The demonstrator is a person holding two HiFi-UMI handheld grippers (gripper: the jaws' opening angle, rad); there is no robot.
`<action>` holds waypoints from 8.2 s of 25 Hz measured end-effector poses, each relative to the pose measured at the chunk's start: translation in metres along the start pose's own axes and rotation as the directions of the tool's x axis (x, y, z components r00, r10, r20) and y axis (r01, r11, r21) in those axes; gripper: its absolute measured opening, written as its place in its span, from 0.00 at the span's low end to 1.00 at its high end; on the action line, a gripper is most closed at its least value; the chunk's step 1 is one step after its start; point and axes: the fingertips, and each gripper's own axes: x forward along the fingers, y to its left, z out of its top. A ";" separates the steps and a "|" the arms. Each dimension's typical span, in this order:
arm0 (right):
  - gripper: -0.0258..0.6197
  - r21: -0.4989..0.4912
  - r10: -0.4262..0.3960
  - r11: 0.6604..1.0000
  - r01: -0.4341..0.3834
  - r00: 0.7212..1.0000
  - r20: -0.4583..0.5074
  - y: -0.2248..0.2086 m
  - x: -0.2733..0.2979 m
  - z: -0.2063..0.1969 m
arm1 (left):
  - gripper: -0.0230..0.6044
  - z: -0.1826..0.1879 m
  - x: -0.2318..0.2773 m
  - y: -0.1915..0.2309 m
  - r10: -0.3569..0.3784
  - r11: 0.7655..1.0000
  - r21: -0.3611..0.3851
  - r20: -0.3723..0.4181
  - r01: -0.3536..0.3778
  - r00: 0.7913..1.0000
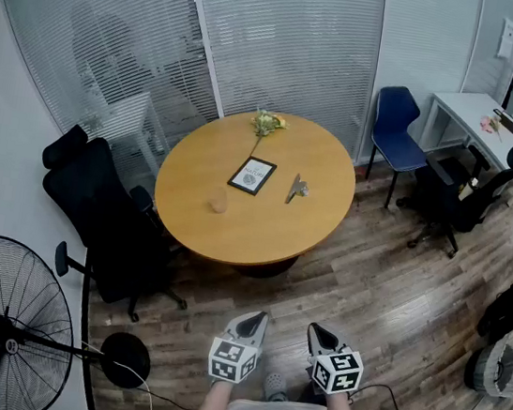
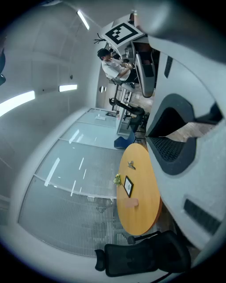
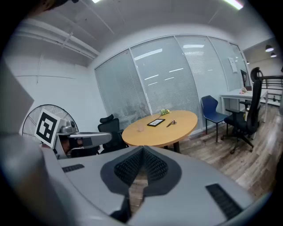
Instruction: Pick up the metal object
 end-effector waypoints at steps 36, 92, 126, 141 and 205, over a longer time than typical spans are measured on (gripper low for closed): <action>0.04 0.044 0.047 0.998 -0.047 0.999 0.008 -0.043 0.072 0.036 | 0.05 0.015 0.055 0.058 0.021 0.998 -0.057 -0.006 -0.022 1.000; 0.28 0.172 0.004 0.985 0.005 0.998 -0.056 -0.299 0.334 0.201 | 0.26 0.157 0.454 0.221 -0.015 0.999 0.033 -0.160 0.021 0.987; 0.28 0.389 -0.167 0.904 0.179 0.984 -0.065 -0.352 0.377 0.125 | 0.30 0.050 0.599 0.244 0.033 0.902 0.413 -0.353 0.124 0.935; 0.27 0.413 -0.185 0.891 0.187 0.982 -0.045 -0.355 0.358 0.132 | 0.20 0.059 0.598 0.254 0.152 0.878 0.479 -0.291 0.006 0.944; 0.23 0.091 0.098 0.992 -0.092 0.994 -0.057 -0.194 0.234 0.131 | 0.07 0.117 0.319 0.149 0.139 0.990 0.018 -0.036 -0.139 0.990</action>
